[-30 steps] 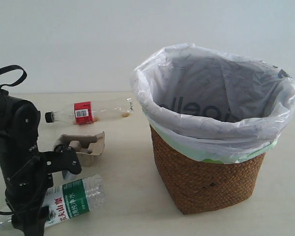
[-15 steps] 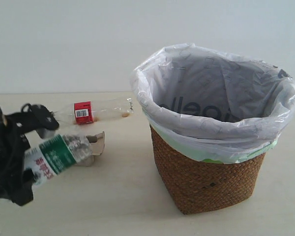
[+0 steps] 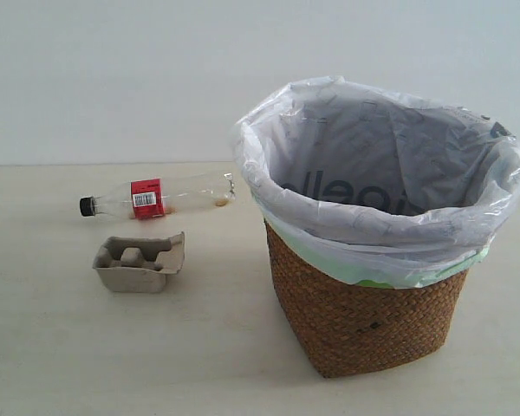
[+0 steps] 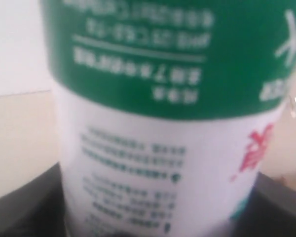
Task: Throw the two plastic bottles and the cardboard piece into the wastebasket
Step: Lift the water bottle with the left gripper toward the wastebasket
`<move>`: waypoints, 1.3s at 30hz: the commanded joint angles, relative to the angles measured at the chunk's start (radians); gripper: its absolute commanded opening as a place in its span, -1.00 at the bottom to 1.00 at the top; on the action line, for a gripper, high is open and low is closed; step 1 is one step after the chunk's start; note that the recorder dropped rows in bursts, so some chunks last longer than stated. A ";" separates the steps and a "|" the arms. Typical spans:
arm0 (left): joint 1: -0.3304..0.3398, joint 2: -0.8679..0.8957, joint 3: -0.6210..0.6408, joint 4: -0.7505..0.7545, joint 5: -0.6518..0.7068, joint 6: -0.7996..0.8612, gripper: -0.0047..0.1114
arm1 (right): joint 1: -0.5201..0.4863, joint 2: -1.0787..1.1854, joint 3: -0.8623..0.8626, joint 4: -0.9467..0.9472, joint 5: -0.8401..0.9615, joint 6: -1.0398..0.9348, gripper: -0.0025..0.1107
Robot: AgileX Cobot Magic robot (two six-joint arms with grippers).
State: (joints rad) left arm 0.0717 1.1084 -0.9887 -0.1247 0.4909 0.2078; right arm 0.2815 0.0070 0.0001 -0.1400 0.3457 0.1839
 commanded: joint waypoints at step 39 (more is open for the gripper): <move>-0.018 0.177 -0.152 0.036 0.115 -0.122 -0.85 | -0.004 -0.007 0.000 -0.001 -0.011 -0.007 -0.96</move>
State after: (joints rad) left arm 0.0379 1.3059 -1.1431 -0.1214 0.5792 0.1290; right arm 0.2815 0.0070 0.0001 -0.1400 0.3457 0.1839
